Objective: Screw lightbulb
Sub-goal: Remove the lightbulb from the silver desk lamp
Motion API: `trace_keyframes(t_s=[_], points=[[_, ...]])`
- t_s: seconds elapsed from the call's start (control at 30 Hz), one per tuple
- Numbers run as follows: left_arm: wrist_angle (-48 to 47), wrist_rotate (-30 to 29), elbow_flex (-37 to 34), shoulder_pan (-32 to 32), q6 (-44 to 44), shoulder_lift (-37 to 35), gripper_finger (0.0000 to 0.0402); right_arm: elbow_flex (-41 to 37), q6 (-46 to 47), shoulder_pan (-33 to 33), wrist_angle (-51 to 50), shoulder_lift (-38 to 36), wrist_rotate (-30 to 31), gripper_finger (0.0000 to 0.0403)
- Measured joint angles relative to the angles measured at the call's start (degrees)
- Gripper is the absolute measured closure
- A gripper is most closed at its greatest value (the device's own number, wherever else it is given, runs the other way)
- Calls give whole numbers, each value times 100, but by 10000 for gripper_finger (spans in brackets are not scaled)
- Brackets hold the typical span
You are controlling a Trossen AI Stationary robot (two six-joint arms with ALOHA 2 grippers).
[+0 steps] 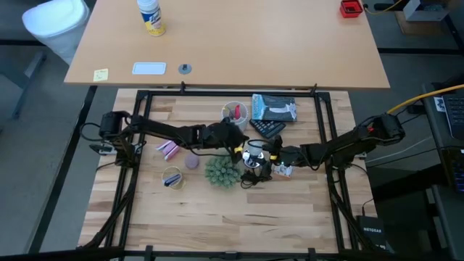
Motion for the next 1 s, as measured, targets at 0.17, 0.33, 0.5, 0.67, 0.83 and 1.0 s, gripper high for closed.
trace_keyframes(t_s=[0.17, 0.33, 0.5, 0.67, 0.83, 1.0], points=[[-14, 546, 2, 53, -166, 101, 400, 0, 0, 0, -8, 2, 7, 134], [8, 590, 0, -103, -61, 104, 400, 0, 0, 0, -48, 2, 264, 134], [-101, 793, 2, -252, -18, 104, 400, 0, 4, 0, -66, 2, 329, 134], [-268, 831, 2, -344, -33, 108, 400, 0, 26, 0, -104, 2, 544, 134], [65, 728, 0, -361, 25, 103, 400, 0, 26, 0, -108, 2, 557, 134], [415, -196, 2, -166, 136, 91, 400, 0, 28, 0, -98, 4, 411, 134]])
